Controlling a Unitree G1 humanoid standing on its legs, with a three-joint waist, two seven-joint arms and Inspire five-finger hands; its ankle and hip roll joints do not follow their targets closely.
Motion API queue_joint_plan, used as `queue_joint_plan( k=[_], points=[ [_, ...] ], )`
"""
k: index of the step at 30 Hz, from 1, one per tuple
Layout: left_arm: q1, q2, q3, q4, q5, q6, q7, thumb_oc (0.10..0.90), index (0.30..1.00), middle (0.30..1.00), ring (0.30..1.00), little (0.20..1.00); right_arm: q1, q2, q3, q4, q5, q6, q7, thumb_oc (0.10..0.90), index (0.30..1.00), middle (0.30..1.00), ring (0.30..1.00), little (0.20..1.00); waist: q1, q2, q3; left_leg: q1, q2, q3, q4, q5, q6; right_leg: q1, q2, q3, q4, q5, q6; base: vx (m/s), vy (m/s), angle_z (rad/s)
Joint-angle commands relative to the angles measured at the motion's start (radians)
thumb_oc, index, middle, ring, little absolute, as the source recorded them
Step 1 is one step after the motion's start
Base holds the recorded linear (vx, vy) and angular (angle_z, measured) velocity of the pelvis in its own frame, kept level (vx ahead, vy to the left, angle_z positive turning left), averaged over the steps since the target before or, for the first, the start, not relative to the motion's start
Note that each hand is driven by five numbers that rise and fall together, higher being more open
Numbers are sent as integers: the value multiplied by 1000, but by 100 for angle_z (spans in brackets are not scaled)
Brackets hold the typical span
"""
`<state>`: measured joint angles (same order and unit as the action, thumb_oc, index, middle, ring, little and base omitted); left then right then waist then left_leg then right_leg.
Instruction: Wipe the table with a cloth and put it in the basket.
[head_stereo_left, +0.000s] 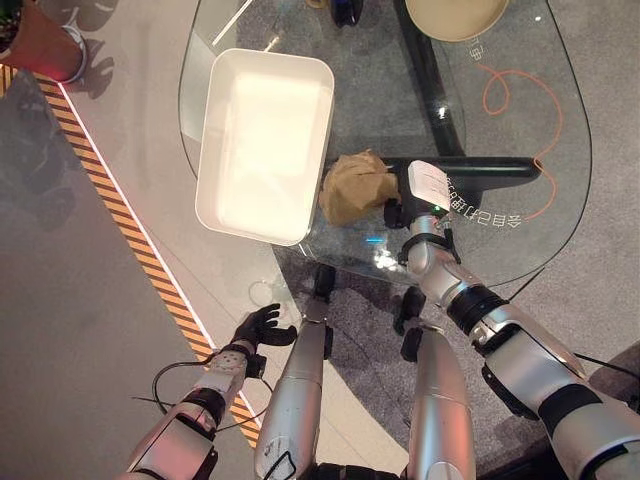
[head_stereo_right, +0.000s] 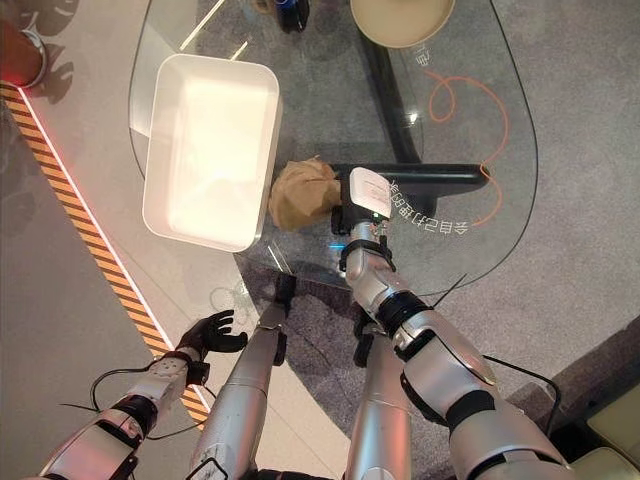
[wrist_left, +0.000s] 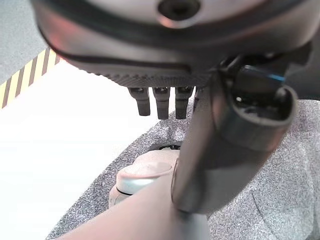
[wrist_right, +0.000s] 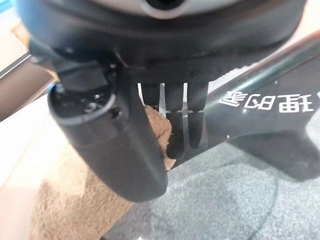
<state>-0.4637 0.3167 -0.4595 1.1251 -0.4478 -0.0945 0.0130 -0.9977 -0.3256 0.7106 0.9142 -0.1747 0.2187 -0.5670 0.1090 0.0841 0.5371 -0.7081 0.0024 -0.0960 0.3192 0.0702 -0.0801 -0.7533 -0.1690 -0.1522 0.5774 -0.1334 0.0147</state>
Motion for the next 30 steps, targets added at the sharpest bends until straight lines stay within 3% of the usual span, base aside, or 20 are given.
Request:
queue_joint_plan(
  k=[1,8,18,30],
  points=[
    [59,-38,-5,42,23,-7,4,800,900,900,900,900,-80,-132,-62,68,48,66,-142,100,300,300,300,200,1,33,-17,6,-28,99,78,-83,88,22,37,8,-56,55,3,0,0,0],
    [76,-21,-11,18,8,2,-3,800,900,900,900,900,-132,-242,-128,168,74,92,-199,100,300,300,300,200,2,40,-17,4,-28,94,85,-90,93,14,44,13,-40,46,4,0,0,0],
    [83,1,-10,-6,-6,18,-8,800,900,900,900,900,-145,-339,-172,256,70,75,-244,100,300,300,300,200,-6,46,-17,5,-27,93,89,-96,94,13,45,19,-35,40,5,0,0,0],
    [79,49,11,-26,-28,42,-26,800,900,900,900,900,-121,-425,-253,285,134,46,-275,100,300,300,300,200,-18,30,-17,1,-22,87,89,-102,98,11,53,24,-39,41,11,0,0,0]
  ],
)
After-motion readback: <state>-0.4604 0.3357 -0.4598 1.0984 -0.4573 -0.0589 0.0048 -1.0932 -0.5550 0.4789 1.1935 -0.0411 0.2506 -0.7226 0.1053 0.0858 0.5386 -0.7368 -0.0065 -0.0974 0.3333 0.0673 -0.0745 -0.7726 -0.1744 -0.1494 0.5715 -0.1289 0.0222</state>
